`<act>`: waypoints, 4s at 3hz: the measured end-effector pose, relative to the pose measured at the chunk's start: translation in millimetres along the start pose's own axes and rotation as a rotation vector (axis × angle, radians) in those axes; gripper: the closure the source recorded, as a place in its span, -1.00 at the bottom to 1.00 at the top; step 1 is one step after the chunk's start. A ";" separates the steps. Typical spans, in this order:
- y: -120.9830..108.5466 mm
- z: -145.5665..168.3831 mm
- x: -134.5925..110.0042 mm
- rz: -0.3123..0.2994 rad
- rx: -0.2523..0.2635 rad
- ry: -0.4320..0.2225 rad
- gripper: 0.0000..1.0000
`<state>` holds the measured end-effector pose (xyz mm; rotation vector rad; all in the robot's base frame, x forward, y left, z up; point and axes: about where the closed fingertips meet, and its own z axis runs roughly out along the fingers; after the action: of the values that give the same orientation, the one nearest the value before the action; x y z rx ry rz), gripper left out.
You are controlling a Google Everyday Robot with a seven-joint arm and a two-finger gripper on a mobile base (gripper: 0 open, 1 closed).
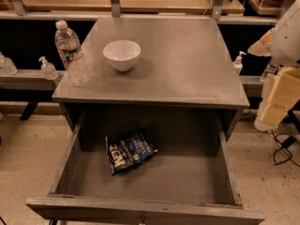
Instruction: Pick blue chip bag from top drawer and place on counter
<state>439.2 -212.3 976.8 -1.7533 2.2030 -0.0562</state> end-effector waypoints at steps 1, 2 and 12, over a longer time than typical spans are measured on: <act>29.1 17.6 -42.2 -0.144 -0.065 -0.080 -1.00; 92.0 58.7 -90.4 -0.335 -0.166 -0.150 -1.00; 50.6 336.5 -146.5 -0.495 0.031 -0.111 -1.00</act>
Offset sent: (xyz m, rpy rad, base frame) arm -0.1440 0.2097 -0.1843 0.1052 0.2199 0.7221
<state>512.0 -3.2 679.7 -2.1825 1.6391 -0.1030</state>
